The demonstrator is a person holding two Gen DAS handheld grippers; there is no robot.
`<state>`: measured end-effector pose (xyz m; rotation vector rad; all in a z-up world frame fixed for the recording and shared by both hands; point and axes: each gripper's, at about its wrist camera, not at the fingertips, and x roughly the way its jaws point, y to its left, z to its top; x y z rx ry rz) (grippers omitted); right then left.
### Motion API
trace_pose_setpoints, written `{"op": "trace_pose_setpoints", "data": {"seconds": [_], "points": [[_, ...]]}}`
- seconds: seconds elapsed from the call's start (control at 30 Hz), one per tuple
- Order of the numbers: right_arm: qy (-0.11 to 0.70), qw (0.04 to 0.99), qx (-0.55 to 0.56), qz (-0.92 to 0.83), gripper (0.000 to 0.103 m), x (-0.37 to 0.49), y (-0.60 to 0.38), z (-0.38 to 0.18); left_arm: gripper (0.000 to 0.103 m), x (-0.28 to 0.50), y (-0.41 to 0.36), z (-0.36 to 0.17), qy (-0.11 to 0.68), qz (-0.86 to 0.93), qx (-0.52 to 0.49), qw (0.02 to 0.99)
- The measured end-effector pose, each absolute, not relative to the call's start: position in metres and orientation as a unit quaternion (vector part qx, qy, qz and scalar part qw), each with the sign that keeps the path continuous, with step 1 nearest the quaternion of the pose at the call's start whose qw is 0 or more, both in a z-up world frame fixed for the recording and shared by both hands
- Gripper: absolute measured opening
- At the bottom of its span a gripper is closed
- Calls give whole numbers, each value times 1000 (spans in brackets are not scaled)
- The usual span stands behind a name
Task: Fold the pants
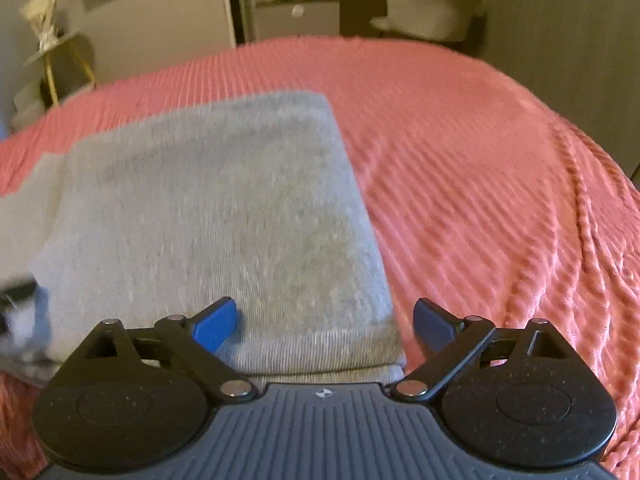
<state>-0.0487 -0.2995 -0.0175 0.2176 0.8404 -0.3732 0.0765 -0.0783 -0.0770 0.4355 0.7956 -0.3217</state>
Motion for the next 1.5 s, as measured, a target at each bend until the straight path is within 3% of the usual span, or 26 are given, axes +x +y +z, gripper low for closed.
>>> {"op": "trace_pose_setpoints", "data": {"seconds": [0.2, 0.33, 0.5, 1.0, 1.2, 1.33, 1.5], "points": [[424, 875, 146, -183, 96, -40, -309, -30, 88, 95, -48, -81, 420, -139, 120, 889], [423, 873, 163, -181, 97, -40, -311, -35, 82, 103, -33, -76, 426, -68, 111, 895], [424, 871, 164, -184, 97, -41, -307, -36, 82, 116, 3, -76, 460, -36, 20, 887], [427, 865, 177, -194, 97, -37, -309, -37, 85, 119, 40, -66, 474, -16, -75, 877], [427, 865, 178, -193, 97, -37, -309, -38, 92, 118, 131, -41, 404, -40, -289, 867], [427, 865, 180, -193, 97, -36, -309, -39, 93, 115, 220, -63, 367, -48, -465, 804], [428, 863, 186, -195, 97, -34, -311, -41, 93, 100, 290, -104, 348, -36, -530, 772]]}}
